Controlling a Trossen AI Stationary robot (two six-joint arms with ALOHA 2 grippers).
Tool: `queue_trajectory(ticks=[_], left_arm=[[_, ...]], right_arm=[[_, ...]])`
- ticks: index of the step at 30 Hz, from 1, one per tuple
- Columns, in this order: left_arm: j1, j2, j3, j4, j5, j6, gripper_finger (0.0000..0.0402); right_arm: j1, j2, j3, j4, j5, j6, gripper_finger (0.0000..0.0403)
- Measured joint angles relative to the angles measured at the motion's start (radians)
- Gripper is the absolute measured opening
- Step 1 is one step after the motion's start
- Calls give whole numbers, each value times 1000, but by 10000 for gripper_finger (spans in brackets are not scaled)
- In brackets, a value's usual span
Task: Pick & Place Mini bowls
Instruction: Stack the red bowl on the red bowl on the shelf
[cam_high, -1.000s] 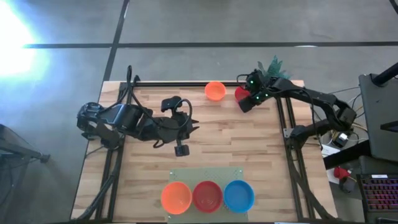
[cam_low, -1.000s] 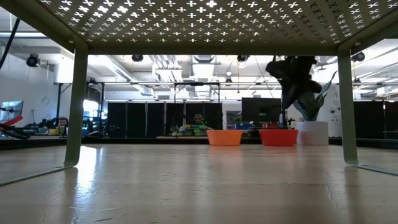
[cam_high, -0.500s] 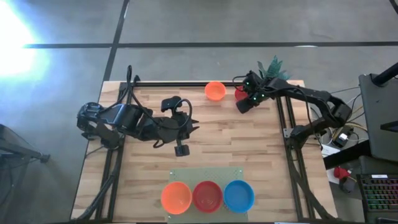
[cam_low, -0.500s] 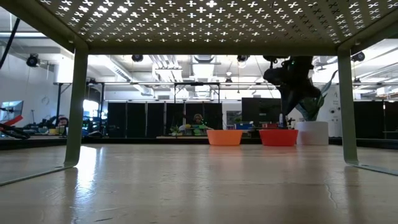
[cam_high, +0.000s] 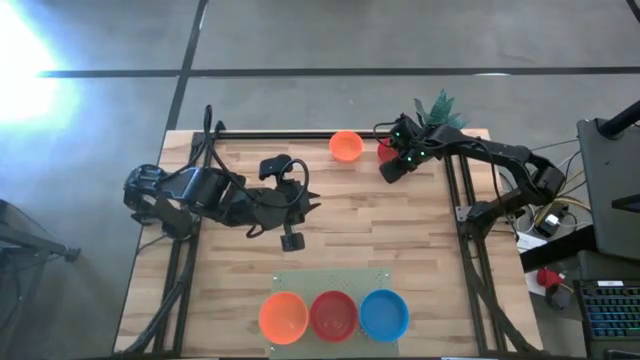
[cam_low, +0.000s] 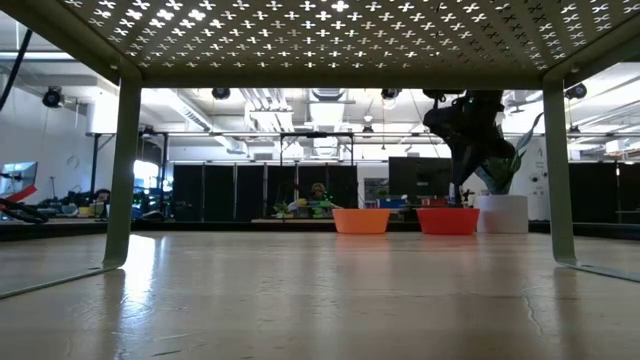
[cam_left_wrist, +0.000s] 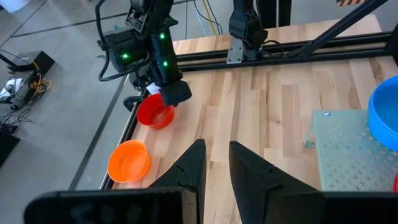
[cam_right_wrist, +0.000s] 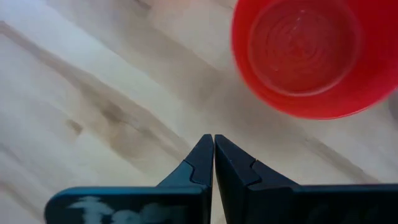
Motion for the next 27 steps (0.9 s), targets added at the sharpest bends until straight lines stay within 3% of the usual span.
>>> queue_trajectory(ticks=[8,15,21,27], left_arm=[[0,0,0,0,1,1,64],[0,0,0,0,6,2,64],[0,0,0,0,7,2,64],[0,0,0,0,10,2,64]], right_arm=[[46,-6,0,-65,-46,22,9],[120,-25,0,-143,81,103,8],[122,-27,0,-152,87,106,10],[122,-27,0,-153,58,78,42]])
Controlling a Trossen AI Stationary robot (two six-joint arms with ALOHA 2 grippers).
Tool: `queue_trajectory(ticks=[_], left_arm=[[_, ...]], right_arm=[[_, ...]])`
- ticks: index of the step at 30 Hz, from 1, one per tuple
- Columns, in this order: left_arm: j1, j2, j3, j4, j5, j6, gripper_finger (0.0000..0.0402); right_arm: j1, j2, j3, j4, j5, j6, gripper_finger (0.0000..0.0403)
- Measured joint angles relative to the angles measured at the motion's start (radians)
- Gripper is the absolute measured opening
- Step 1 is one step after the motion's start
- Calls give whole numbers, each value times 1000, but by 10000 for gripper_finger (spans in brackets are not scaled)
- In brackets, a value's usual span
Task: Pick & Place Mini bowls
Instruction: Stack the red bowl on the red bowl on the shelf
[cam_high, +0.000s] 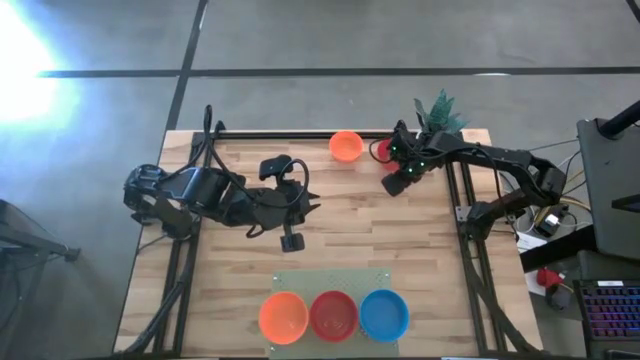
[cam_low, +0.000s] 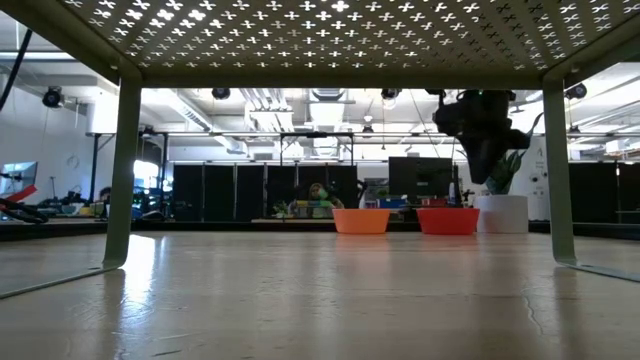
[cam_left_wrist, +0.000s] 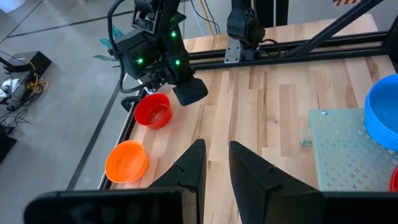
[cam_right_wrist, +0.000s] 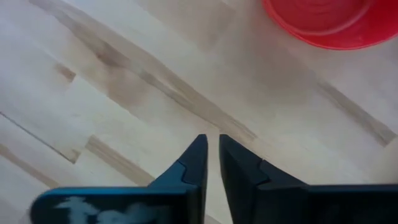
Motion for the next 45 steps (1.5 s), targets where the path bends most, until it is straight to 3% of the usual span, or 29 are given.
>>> queue_trajectory(ticks=[3,7,14,24,32,39,45], left_arm=[[0,0,0,0,6,0,64],[0,0,0,0,7,0,64],[0,0,0,0,6,0,64],[0,0,0,0,6,0,64],[0,0,0,0,6,1,64],[0,0,0,0,8,1,64],[0,0,0,0,10,1,64]], right_arm=[[0,0,0,4,4,-36,67],[0,0,0,68,92,-55,97],[-5,47,-1,155,99,-90,125],[-28,171,-2,253,113,-152,124],[-26,153,32,240,101,-161,117],[-30,153,81,242,184,-173,123],[-41,196,75,238,183,-186,129]])
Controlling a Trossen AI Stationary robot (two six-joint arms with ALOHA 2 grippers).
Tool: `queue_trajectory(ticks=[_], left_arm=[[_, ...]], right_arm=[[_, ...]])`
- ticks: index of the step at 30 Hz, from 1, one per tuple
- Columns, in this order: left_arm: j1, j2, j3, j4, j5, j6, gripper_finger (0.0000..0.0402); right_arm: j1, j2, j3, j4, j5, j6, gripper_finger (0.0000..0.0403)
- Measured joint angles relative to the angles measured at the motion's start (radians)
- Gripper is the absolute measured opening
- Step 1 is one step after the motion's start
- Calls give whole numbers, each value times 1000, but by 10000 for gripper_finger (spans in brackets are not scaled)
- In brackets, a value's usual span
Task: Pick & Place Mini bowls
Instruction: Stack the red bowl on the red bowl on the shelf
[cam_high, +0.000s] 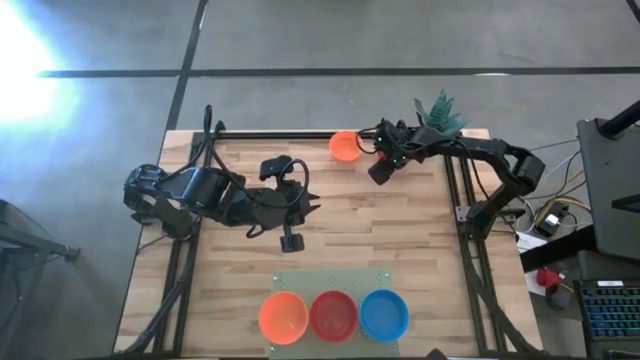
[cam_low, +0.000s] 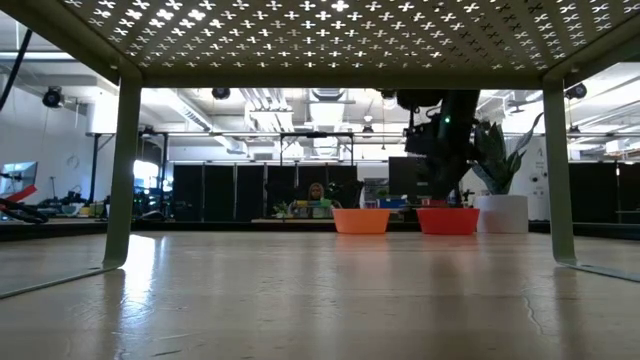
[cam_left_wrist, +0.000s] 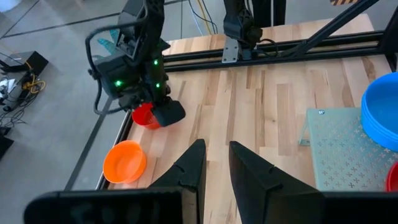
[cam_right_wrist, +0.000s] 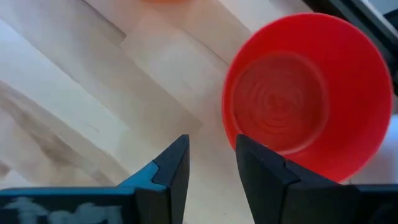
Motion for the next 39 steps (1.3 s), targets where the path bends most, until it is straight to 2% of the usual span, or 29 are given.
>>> queue_trajectory(ticks=[13,17,21,23,27,32,39], left_arm=[[0,0,0,0,1,0,64],[0,0,0,0,1,0,64],[0,0,0,0,2,-1,64],[0,0,0,0,2,-2,64],[0,0,0,0,2,-14,64],[-2,0,0,1,2,-56,64],[-20,0,0,0,3,-109,64]], right_arm=[[-15,133,3,2,-1,-48,111],[-15,132,3,8,-1,-49,78],[-15,117,6,9,0,-58,20],[-14,107,6,3,0,-58,14],[0,57,6,-16,0,-38,9],[57,-63,6,-77,0,11,9],[259,-268,8,-162,0,79,8]])
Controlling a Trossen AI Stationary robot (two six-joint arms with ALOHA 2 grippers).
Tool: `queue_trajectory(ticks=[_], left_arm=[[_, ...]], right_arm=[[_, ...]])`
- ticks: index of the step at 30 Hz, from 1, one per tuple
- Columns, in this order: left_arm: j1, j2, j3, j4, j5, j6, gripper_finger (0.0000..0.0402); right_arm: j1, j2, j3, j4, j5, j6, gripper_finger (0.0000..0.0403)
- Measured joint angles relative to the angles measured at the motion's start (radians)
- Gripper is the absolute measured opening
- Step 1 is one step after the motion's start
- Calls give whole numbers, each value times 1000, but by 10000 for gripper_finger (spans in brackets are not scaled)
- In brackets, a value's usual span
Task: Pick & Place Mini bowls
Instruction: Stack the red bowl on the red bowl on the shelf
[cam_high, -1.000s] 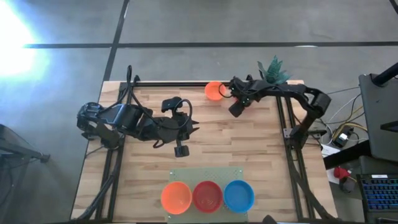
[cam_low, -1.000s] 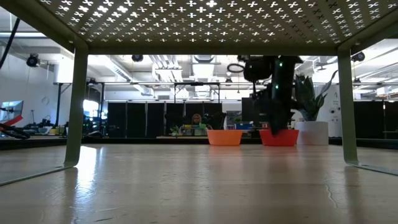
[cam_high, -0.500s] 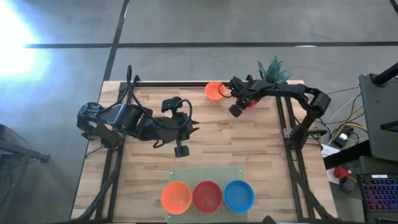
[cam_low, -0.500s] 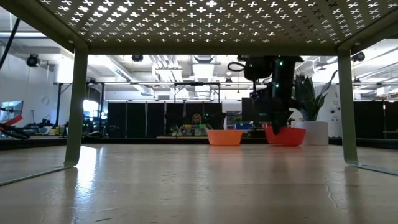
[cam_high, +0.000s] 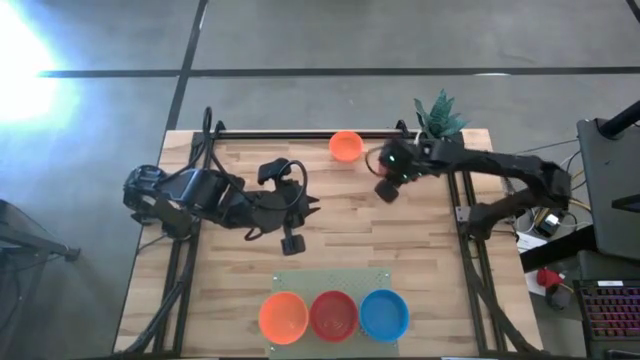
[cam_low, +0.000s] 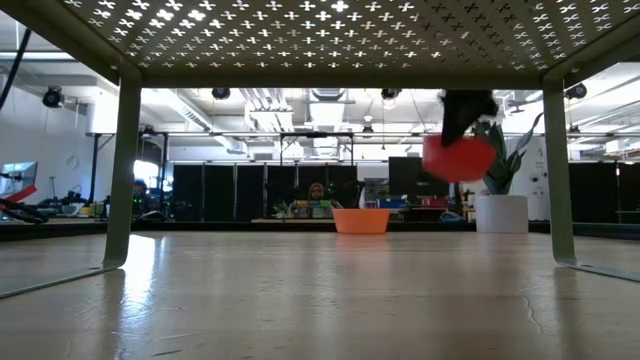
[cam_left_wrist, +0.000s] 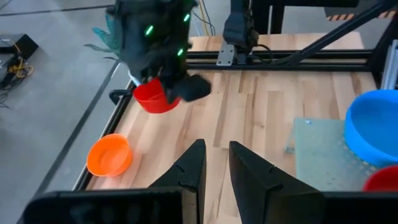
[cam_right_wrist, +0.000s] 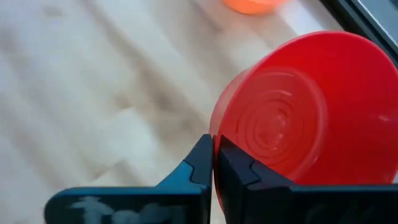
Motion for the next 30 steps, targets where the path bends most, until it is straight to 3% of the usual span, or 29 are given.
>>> queue_trajectory(ticks=[6,10,21,30], left_arm=[[-28,0,0,0,9,0,64],[-48,0,0,0,34,-1,64],[-121,-20,0,-1,46,-1,64],[-168,-25,0,-15,45,-6,64]], right_arm=[[233,-117,92,-94,2,78,8],[396,-115,191,-127,4,78,8],[699,86,547,-285,0,64,8],[844,271,814,-296,-4,-104,8]])
